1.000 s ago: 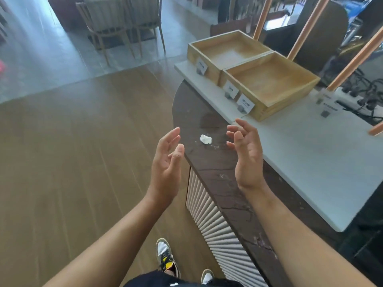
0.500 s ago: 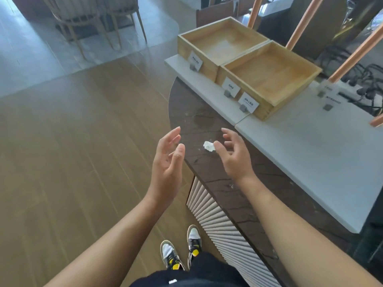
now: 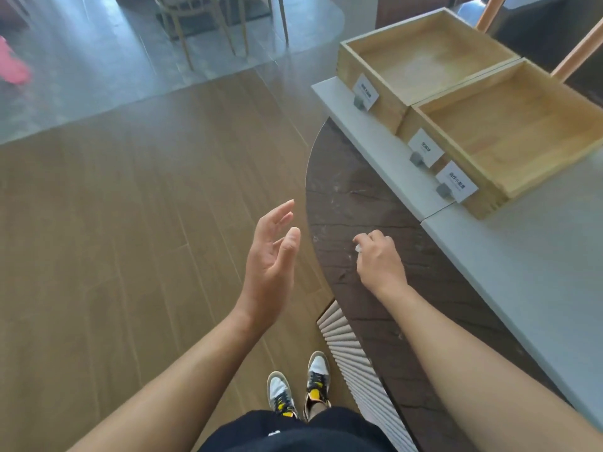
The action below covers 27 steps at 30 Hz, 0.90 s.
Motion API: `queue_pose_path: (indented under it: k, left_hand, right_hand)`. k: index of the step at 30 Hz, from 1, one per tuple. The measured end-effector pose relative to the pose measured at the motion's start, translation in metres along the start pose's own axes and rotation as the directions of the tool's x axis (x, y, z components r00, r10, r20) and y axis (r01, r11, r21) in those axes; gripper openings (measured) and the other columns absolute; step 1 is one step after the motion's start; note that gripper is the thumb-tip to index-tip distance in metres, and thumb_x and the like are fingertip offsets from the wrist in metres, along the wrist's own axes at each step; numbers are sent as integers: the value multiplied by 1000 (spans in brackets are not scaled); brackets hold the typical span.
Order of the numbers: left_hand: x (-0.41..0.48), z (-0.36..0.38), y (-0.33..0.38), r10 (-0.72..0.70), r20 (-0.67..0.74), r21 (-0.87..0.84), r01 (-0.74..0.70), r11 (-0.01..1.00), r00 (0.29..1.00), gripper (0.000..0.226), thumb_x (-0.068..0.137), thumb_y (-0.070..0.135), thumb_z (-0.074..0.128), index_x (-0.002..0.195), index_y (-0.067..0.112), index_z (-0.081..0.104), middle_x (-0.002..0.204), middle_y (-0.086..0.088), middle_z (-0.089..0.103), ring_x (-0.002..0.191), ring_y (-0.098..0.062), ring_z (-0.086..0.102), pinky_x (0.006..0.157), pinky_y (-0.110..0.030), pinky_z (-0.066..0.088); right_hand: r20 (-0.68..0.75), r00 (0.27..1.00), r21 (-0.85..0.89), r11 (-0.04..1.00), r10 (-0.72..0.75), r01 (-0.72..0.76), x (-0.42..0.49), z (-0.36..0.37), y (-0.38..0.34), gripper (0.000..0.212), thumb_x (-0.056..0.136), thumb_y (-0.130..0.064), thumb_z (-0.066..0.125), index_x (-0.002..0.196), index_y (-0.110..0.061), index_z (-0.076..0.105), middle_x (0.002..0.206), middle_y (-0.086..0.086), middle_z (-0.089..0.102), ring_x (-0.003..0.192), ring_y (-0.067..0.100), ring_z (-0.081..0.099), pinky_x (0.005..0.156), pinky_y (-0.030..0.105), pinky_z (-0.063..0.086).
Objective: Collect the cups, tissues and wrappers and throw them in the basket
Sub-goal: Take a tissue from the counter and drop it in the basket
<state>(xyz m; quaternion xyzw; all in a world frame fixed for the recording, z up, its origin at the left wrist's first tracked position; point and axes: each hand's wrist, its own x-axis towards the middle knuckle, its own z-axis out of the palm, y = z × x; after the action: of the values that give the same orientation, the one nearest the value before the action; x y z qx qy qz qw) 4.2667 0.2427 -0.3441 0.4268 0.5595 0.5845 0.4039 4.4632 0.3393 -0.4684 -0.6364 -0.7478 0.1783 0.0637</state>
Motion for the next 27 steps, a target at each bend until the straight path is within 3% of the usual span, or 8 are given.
queue_pose_path:
  k: [2,5,7,10,12,17,24,27]
  left_hand:
    - [10,-4,0,6,-42,16,-6,1000,999,47,95,46,53,138,31,57,149,6,58,141,-8,53,116,-42,48]
    - [25,-17,3,38,-128,29,-34,999,991,50,94,47,52,140,27,56,147,8,59,139,-9,55,117,-48,46]
    - [35,-32,8,60,-194,37,-54,998,979,52,94,47,52,141,26,55,144,12,59,138,-10,56,117,-51,46]
    - [45,-62,16,95,-300,60,-81,995,949,52,95,46,52,141,24,55,142,11,60,137,-12,57,116,-55,45]
    - [50,-85,22,114,-359,81,-90,993,926,50,96,46,51,141,26,55,143,8,60,136,-12,58,116,-56,44]
    - [56,-150,30,139,-479,114,-96,989,867,48,96,48,50,140,29,55,141,10,61,137,-11,57,116,-56,44]
    - [77,-268,36,182,-607,155,-109,982,774,49,95,50,48,139,28,55,139,16,60,135,-11,57,114,-56,46]
    - [94,-328,41,201,-628,177,-114,978,752,56,95,49,48,142,19,55,141,14,59,135,-11,57,114,-55,47]
  right_hand:
    - [-2,999,213,976,45,-44,10,-7,-16,27,97,-5,56,120,-10,69,116,14,62,107,36,57,88,36,45]
    - [-43,992,587,806,119,-71,28,-34,-65,21,98,-13,59,114,-18,71,104,6,67,93,20,62,84,29,46]
    - [-19,989,811,580,147,-71,39,-56,-108,18,97,-12,60,108,-19,71,89,3,67,78,15,62,73,34,55]
    - [90,990,977,184,110,-109,48,-85,-167,18,98,-3,56,105,-13,69,85,2,61,78,14,66,65,34,61]
    - [119,992,989,86,43,-123,55,-96,-203,19,98,0,54,101,-12,68,91,3,60,81,18,66,61,32,58]
    - [210,971,978,5,-114,-211,67,-90,-283,17,94,1,54,96,-12,65,90,5,59,70,18,61,52,27,46]
    - [214,928,977,56,-305,-207,89,-52,-413,14,84,-3,67,93,-14,67,86,2,60,64,16,57,52,27,42]
    - [206,916,979,58,-345,-198,101,-38,-476,15,87,1,67,88,-14,66,82,0,60,65,16,56,54,29,41]
